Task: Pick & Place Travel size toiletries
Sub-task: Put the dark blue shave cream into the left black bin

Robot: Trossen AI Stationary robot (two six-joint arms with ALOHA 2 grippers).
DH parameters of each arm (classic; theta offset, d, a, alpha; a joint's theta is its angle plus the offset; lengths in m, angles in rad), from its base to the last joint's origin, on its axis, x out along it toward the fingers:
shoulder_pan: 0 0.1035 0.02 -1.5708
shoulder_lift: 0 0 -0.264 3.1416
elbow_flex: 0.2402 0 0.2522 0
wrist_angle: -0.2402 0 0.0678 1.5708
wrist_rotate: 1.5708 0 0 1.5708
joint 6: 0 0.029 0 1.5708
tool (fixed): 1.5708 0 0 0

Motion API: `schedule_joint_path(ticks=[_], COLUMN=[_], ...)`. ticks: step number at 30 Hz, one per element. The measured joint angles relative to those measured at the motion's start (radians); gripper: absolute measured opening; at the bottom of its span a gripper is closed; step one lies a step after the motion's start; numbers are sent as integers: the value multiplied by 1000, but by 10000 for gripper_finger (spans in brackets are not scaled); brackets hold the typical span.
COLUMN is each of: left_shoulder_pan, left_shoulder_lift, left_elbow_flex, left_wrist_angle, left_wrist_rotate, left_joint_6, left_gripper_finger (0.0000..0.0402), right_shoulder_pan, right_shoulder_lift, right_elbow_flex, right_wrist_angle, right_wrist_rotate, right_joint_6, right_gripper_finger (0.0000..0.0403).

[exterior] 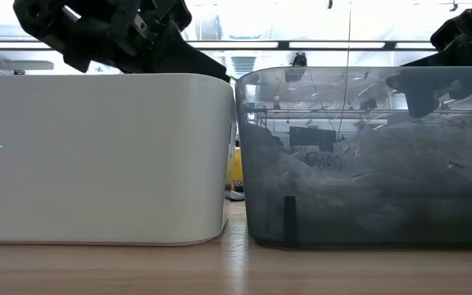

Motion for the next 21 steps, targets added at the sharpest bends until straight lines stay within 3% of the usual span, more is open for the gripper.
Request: schedule_joint_path(ticks=[21], left_shoulder_pan=[35], left_shoulder_lift=[0], left_elbow_flex=[-3], left_wrist_angle=[-161], left_wrist_rotate=[-28], left_joint_6=[3], left_gripper_finger=[126], right_shoulder_pan=[0], right_shoulder_lift=[0], right_elbow_flex=[0], right_wrist_angle=[0], right_wrist_rotate=[0], right_joint_6=[0], right_gripper_finger=[75])
